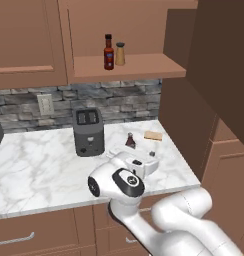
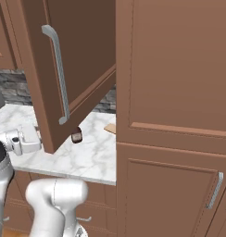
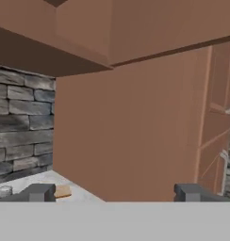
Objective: There are various items on the counter. Only move the condiments/shakers into the cabinet.
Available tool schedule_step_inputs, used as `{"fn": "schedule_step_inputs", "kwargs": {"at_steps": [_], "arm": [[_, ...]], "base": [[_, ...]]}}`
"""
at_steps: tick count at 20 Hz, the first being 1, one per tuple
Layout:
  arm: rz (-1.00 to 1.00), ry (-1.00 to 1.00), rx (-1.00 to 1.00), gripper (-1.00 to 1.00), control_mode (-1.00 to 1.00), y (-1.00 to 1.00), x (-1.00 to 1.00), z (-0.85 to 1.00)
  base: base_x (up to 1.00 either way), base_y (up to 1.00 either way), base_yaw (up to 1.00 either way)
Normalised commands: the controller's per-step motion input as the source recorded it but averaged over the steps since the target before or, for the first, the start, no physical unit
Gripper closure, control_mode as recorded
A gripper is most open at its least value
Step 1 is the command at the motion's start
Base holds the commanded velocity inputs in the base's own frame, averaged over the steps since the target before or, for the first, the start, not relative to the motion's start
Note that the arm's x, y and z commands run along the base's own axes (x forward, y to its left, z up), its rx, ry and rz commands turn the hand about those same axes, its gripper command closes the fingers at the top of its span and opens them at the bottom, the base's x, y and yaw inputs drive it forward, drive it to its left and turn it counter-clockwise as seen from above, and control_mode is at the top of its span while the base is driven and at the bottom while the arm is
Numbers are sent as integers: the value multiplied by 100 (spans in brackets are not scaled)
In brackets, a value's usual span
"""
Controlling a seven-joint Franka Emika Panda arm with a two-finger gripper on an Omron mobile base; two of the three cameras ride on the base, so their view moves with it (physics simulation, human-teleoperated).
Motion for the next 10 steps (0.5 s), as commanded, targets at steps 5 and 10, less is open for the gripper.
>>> {"fn": "schedule_step_inputs", "kwargs": {"at_steps": [5, 10], "arm": [[2, 1, 0, -100, -100, 24, 18, -26], [0, 4, 0, -100, -100, 2, 39, -13]], "base": [[0, 0, 0], [0, 0, 0]]}}
